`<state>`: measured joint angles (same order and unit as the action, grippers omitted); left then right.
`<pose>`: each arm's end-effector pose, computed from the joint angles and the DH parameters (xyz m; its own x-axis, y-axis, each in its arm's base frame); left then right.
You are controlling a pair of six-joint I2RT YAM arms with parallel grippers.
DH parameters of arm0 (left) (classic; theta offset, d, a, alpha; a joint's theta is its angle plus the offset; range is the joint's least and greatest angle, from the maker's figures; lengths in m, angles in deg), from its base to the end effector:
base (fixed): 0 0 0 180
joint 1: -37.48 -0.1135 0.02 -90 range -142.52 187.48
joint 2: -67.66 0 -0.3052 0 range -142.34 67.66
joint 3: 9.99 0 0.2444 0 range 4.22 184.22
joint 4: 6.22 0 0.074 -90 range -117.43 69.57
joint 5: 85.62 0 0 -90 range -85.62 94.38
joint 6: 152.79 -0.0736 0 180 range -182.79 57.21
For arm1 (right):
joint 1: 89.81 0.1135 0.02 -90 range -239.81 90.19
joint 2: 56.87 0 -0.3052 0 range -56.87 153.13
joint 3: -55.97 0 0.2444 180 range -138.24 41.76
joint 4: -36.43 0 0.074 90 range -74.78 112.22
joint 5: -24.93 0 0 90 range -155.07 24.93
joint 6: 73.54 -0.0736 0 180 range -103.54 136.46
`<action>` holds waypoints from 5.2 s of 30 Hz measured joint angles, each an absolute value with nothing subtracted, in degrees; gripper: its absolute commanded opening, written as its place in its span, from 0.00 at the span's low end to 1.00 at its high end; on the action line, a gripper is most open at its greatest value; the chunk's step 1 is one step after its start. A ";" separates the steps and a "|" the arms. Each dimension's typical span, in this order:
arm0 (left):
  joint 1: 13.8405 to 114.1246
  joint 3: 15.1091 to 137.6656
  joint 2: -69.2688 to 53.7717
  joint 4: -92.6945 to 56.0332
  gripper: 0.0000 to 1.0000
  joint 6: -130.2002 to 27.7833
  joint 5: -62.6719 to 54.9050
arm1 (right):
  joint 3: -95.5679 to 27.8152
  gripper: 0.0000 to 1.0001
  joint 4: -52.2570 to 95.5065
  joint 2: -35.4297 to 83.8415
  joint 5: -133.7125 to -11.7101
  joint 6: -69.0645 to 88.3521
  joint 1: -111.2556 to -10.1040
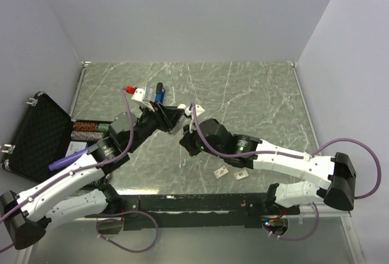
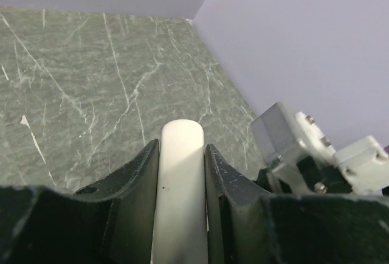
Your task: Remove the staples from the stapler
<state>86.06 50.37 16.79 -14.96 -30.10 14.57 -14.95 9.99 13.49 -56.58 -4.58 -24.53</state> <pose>0.1519 -0.1525 0.3925 -0.3281 -0.4316 -0.8403 0.5273 0.6543 -0.5420 0.1328 0.2624 0.3393 -0.4730 -0.1782 -0.8629 -0.7211 0.6410 0.2629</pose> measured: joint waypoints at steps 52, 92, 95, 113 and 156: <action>85.93 40.18 21.05 14.22 0.01 -37.62 -13.05 | -14.62 0.00 19.72 10.13 -107.48 -27.81 -46.58; 96.11 44.01 19.80 8.25 0.01 -52.05 4.54 | -21.18 0.00 17.75 11.85 -109.17 -30.59 -48.05; 96.46 44.42 19.12 8.67 0.01 -52.59 5.55 | -21.99 0.00 16.81 11.85 -108.53 -30.13 -48.33; 97.53 47.24 17.57 3.88 0.01 -52.44 9.74 | -22.88 0.00 11.94 11.57 -104.62 -26.89 -48.75; 87.74 61.21 -4.68 -12.71 0.04 -52.53 29.39 | -5.44 0.06 -3.34 -6.37 -77.10 -18.11 -54.98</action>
<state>87.74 61.21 -4.68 -12.71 -52.53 29.39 -5.44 -3.34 -6.37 -77.10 -18.11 -54.98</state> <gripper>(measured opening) 0.012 0.007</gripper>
